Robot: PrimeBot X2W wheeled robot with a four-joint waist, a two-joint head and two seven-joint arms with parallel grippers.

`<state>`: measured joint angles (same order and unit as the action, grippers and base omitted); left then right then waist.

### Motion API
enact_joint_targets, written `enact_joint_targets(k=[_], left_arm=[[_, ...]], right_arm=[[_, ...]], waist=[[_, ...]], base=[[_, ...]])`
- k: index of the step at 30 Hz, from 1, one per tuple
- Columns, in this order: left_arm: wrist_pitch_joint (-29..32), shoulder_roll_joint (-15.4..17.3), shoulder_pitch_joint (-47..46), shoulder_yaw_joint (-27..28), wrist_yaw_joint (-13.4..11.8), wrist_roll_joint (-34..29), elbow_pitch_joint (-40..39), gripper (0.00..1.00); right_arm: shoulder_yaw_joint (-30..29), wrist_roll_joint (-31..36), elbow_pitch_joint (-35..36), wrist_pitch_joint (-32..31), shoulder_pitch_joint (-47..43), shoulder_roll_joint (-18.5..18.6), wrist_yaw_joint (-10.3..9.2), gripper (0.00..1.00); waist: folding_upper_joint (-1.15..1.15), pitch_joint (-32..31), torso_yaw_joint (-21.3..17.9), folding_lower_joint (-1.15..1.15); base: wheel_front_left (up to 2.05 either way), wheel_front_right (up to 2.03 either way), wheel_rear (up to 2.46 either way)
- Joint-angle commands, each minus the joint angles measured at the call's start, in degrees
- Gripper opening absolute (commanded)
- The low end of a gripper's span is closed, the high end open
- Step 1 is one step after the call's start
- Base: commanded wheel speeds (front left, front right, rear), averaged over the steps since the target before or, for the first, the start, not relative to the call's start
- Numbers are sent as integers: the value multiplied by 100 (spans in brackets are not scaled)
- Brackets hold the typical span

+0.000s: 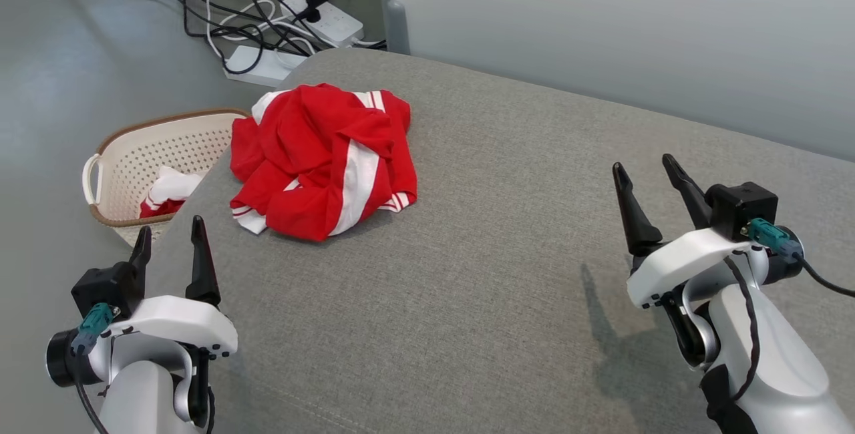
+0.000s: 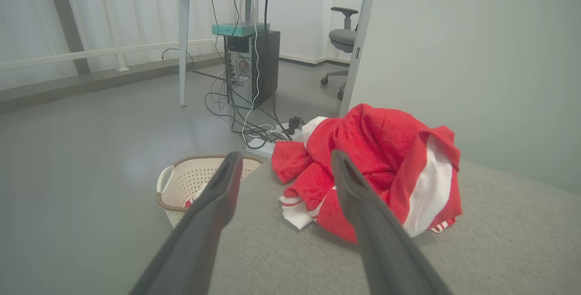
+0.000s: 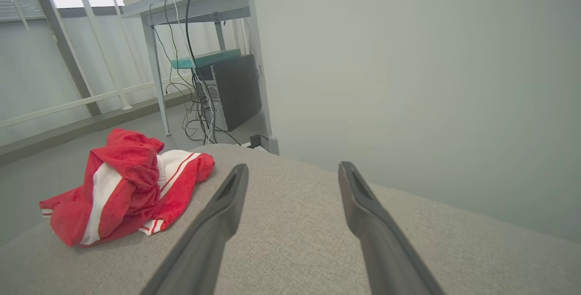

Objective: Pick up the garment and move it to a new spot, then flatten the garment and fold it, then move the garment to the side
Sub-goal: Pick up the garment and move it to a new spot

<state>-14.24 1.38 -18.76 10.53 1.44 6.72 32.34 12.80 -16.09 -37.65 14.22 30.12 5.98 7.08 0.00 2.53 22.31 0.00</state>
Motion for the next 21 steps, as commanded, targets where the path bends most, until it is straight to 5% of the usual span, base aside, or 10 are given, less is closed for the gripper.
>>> enact_joint_targets(k=[1,12,21], left_arm=[[-75,151,-54,141,-19,96,-95,100],[-75,299,-924,15,514,332,578,100],[-76,516,-1750,-422,600,539,1207,100]], right_arm=[[143,-46,134,78,203,-27,41,100],[306,-180,60,78,347,115,41,100],[443,-241,200,78,628,227,41,100]], waist=[[0,41,71,0],[0,548,-379,0],[0,1194,-1023,0]], base=[[0,0,0],[0,0,0],[0,0,0]])
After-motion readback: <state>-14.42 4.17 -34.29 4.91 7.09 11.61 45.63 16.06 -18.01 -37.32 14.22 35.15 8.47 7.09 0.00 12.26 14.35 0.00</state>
